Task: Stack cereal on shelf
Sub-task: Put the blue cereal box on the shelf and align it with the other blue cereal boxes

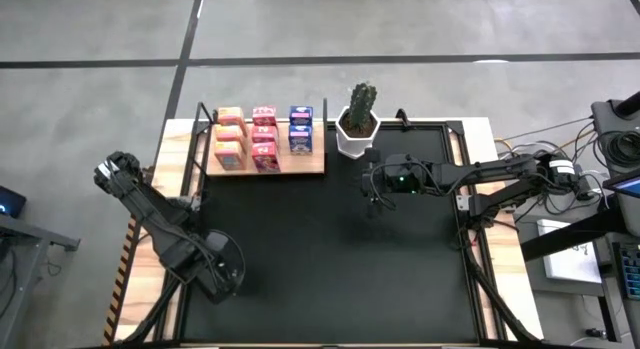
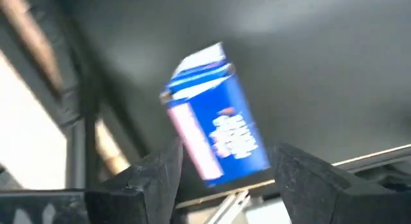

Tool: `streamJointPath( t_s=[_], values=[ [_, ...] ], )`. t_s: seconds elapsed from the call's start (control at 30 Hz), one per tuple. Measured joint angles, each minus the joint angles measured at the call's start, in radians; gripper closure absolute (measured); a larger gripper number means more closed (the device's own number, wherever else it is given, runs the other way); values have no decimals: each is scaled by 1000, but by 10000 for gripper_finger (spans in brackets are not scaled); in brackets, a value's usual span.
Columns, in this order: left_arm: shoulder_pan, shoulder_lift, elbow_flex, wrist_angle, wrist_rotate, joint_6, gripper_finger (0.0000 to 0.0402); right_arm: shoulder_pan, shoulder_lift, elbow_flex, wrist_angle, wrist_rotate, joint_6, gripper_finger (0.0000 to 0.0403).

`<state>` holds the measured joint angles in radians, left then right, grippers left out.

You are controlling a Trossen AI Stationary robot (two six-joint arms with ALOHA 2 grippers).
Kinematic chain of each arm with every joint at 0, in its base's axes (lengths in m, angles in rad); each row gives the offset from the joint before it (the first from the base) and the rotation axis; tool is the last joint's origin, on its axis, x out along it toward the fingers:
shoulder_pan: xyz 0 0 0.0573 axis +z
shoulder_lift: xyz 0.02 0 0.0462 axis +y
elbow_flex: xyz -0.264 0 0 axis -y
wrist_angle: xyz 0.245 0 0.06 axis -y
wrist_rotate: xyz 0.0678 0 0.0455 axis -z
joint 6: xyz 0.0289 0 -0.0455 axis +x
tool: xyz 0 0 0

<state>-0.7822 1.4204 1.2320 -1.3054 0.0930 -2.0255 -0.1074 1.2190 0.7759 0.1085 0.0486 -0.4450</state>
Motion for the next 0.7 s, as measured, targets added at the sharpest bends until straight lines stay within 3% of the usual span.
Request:
streamJointPath(
  t_s=[0.17, 0.37, 0.7],
  values=[
    [-3, 4, 0, 61, -81, 16, 185, 0, 0, 0, 0, 0, 0, 392],
    [-5, 44, -1, 13, -14, 16, 185, 0, 0, 0, 0, 0, 0, 392],
    [-11, 61, -1, 19, -20, 27, 185, 0, 0, 0, -2, 0, 7, 392]
  ],
)
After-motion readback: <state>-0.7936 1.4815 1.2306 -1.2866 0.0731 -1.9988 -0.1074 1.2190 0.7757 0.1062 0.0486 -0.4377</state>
